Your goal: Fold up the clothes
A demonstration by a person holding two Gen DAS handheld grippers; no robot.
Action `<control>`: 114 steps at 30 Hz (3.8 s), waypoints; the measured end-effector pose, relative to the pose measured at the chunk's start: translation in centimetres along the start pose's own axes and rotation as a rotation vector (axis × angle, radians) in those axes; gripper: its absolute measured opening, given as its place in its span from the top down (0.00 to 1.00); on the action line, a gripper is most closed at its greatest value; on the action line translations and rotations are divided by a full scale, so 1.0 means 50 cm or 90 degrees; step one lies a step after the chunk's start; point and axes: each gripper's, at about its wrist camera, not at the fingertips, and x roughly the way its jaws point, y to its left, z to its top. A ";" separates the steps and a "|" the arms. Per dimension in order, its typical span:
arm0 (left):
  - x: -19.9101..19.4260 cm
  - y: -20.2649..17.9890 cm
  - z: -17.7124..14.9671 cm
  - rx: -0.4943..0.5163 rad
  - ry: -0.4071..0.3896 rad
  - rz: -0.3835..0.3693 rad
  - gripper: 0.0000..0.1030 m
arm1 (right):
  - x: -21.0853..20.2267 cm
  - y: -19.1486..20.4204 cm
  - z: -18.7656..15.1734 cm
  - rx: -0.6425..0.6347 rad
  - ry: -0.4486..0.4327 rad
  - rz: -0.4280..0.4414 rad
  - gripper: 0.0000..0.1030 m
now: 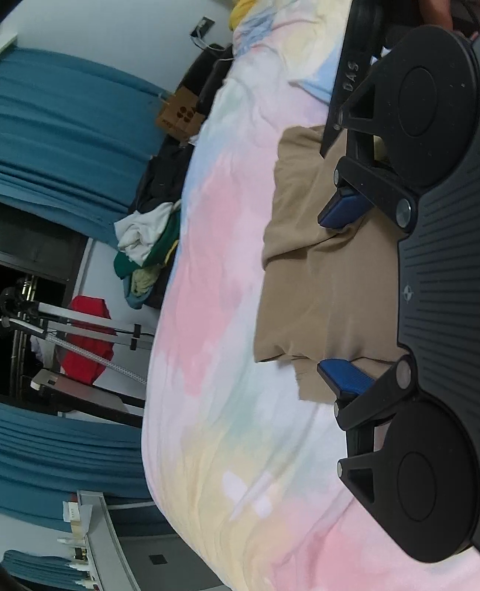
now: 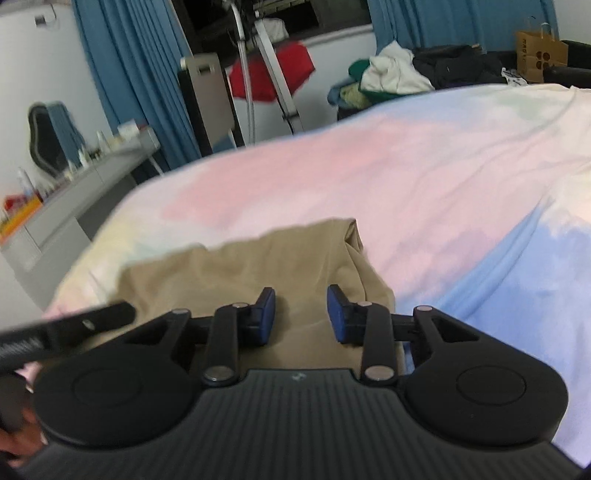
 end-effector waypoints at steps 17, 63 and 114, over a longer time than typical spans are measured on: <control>-0.161 -0.072 -0.040 0.068 -0.030 0.016 0.28 | -0.159 0.051 -0.018 0.002 -0.023 0.052 0.66; -0.076 0.127 -0.101 -0.537 0.049 -0.274 0.15 | -0.155 -0.026 -0.049 0.392 0.087 0.301 0.57; 0.240 -0.392 0.287 -0.404 0.039 -0.406 0.66 | -0.266 -0.437 0.151 0.517 -0.319 0.242 0.58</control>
